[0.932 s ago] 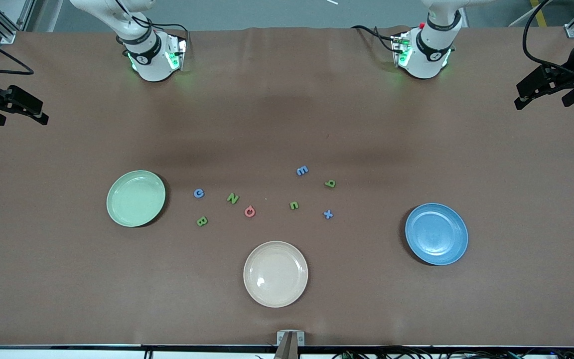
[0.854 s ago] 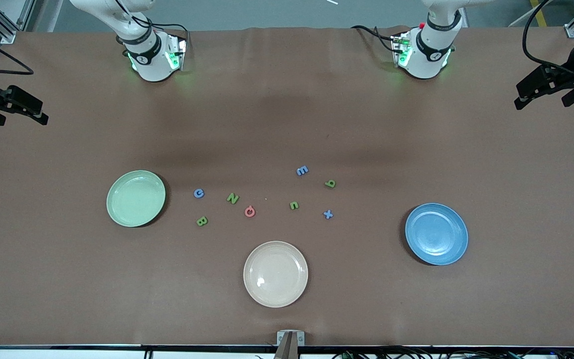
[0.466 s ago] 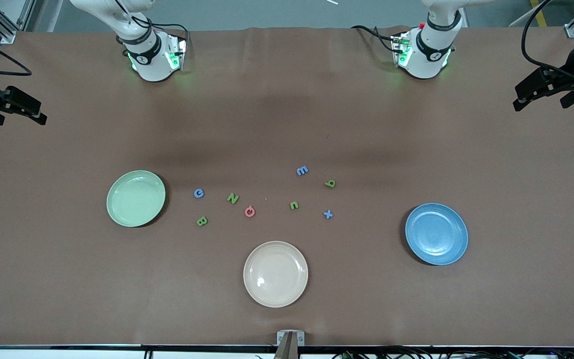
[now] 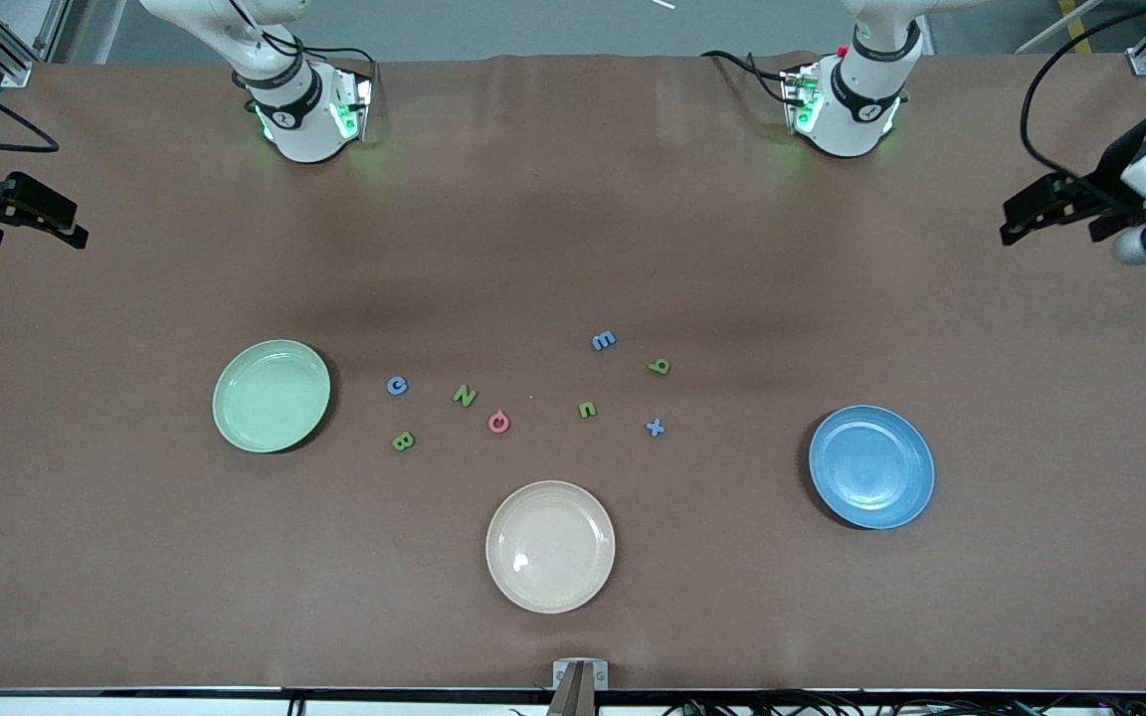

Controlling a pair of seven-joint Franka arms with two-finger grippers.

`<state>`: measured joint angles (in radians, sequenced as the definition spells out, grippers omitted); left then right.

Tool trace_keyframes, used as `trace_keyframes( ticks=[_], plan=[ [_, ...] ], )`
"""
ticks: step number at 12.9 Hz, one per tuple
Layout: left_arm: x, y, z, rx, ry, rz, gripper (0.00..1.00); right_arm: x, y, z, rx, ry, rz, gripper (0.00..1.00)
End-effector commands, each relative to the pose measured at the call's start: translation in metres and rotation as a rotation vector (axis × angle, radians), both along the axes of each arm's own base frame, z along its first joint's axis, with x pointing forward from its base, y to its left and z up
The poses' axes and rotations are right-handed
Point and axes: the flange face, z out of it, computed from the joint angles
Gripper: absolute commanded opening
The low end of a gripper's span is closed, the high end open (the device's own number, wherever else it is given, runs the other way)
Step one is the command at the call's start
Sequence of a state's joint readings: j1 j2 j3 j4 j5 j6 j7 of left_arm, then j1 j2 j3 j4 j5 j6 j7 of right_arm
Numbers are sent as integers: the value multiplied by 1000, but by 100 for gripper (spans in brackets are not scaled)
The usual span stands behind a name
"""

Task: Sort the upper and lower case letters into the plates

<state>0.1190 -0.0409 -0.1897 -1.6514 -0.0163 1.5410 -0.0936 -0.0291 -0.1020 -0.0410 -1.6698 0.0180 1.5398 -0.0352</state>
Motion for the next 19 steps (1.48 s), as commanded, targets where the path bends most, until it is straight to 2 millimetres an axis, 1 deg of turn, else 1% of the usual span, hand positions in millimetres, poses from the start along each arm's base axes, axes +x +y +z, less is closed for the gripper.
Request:
trace_keyframes(
  ticks=[1, 2, 4, 5, 6, 7, 8, 9, 11, 12, 13, 14, 15, 16, 17, 18, 19],
  plan=[
    [15, -31, -65, -25, 0, 8, 100, -11, -3, 3, -16, -9, 12, 100],
    [21, -51, -91, -26, -14, 49, 100, -10, -3, 3, -16, -10, 10, 100],
    [42, -79, -159, -29, 23, 223, 100, -11, -1, 3, -12, -6, -4, 100],
    [49, -104, -198, -32, 62, 291, 100, -11, -2, 3, -4, -5, -7, 100],
    [53, -125, -232, -30, 75, 374, 100, -11, -1, 3, -4, -5, -5, 100],
    [54, -147, -259, -28, 86, 467, 100, -10, -1, 4, -4, -3, -5, 100],
    [53, -168, -281, -28, 88, 528, 100, -10, -2, 4, -4, 0, -5, 100],
    [47, -196, -304, -14, 83, 583, 100, -11, -2, 8, -4, 1, -6, 100],
    [40, -231, -342, -13, 65, 709, 100, -6, -4, 15, -8, -9, -8, 100],
    [30, -254, -356, -10, 62, 734, 100, -3, -8, 14, -8, -9, -9, 100],
    [20, -275, -366, -4, 56, 770, 97, 4, -9, 3, -4, 10, -15, 100],
    [15, -287, -376, -3, 45, 834, 93, 10, -9, -4, -5, 18, -11, 100],
    [10, -293, -383, 1, 46, 906, 89, 21, -10, -16, -2, 23, -13, 100],
    [3, -302, -390, -15, 40, 970, 86, 40, -12, -45, -3, 56, -10, 100],
    [-4, -307, -398, -31, 36, 1006, 82, 53, -13, -68, 0, 87, -10, 100],
    [-13, -317, -406, -48, 34, 1033, 76, 70, -15, -98, -15, 114, -4, 100],
    [-21, -327, -414, -46, 42, 1060, 70, 82, -15, -113, -14, 114, -3, 100]
  ],
)
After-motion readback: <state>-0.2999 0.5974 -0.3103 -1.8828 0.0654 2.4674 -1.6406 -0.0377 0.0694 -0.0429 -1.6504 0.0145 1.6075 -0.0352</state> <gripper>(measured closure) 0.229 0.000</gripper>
